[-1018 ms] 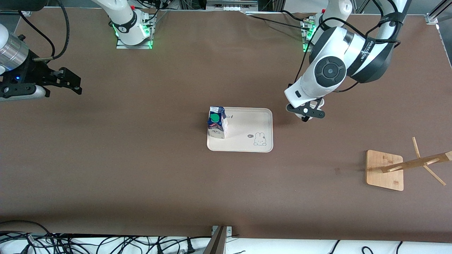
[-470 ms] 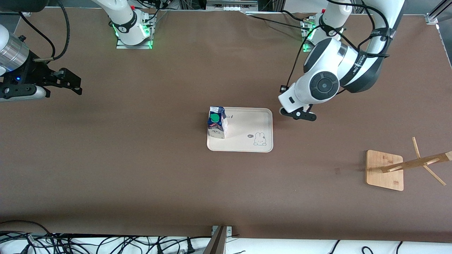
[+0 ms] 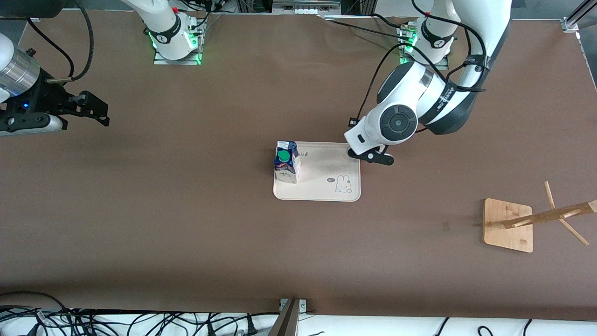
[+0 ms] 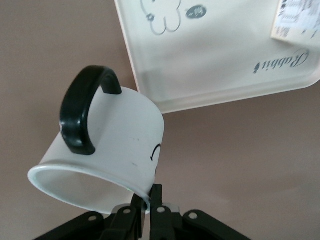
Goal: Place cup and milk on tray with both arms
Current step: 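Carry the white mug with the left gripper toward the tray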
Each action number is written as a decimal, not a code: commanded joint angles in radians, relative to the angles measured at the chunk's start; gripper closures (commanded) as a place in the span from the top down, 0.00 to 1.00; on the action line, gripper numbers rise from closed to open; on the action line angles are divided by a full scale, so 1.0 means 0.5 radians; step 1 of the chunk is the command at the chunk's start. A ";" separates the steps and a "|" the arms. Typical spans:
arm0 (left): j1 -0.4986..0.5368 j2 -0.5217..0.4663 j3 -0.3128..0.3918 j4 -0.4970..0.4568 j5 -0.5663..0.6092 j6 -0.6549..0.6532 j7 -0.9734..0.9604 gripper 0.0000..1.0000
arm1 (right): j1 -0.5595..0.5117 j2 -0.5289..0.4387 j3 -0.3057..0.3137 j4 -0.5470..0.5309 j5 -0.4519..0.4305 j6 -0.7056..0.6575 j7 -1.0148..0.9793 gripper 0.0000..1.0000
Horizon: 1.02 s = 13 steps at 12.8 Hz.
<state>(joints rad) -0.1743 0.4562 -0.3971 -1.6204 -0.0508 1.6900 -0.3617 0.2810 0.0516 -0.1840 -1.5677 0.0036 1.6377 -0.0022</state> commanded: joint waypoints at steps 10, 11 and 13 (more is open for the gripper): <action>-0.041 0.216 0.012 0.130 0.086 0.421 0.104 0.00 | 0.002 0.001 0.012 0.028 -0.010 -0.033 0.001 1.00; -0.041 0.232 0.012 0.130 0.086 0.430 0.101 0.00 | 0.005 0.001 0.015 0.028 -0.010 -0.033 0.001 1.00; -0.041 0.244 0.018 0.130 0.089 0.482 0.104 0.00 | 0.009 0.001 0.018 0.028 -0.010 -0.033 0.001 1.00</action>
<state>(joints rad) -0.1885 0.5586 -0.3925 -1.5876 -0.0273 1.9220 -0.3259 0.2835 0.0524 -0.1800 -1.5678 0.0036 1.6358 -0.0022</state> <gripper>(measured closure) 0.921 0.000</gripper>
